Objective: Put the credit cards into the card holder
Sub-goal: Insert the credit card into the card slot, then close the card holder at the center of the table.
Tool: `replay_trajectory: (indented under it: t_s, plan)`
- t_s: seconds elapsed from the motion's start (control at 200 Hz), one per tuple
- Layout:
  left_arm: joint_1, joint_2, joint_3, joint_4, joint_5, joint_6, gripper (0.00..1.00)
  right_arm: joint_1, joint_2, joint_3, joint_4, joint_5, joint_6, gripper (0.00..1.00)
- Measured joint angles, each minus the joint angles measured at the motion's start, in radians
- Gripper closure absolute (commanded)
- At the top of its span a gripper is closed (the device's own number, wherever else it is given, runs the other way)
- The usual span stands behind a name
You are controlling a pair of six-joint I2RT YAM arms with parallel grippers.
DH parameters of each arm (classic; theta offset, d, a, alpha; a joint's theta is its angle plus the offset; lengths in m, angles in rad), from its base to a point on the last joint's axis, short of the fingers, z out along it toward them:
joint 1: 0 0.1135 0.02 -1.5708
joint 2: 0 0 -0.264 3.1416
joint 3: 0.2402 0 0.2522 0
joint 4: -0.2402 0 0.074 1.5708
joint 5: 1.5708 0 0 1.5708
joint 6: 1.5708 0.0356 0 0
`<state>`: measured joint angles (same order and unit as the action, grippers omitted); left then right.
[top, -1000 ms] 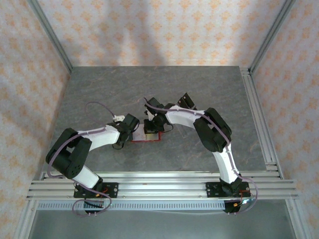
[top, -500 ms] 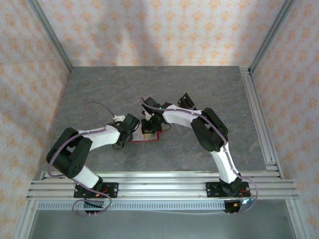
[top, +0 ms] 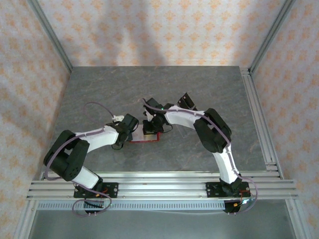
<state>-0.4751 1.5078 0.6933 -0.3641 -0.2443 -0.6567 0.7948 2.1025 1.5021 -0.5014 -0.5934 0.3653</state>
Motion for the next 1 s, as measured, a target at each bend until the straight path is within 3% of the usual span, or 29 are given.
replay_trajectory:
  t_s: [0.255, 0.305, 0.34, 0.651, 1.001]
  plan:
    - [0.049, -0.093, 0.001, 0.015, 0.136, 0.022, 0.28, -0.057, -0.109, -0.115, 0.017, 0.034, -0.008, 0.89]
    - [0.064, -0.093, 0.001, 0.040, 0.172, 0.032, 0.16, -0.061, -0.110, -0.137, 0.024, 0.048, -0.012, 0.89]
    - [0.072, -0.093, 0.001, 0.059, 0.199, 0.037, 0.14, -0.063, -0.110, -0.155, 0.024, 0.055, -0.013, 0.89]
    - [0.150, -0.024, -0.027, 0.329, 0.421, 0.037, 0.13, -0.068, -0.114, -0.208, 0.077, 0.048, -0.015, 0.90]
    - [0.157, 0.040, -0.031, 0.453, 0.500, 0.037, 0.14, -0.069, -0.117, -0.222, 0.106, 0.036, -0.015, 0.91]
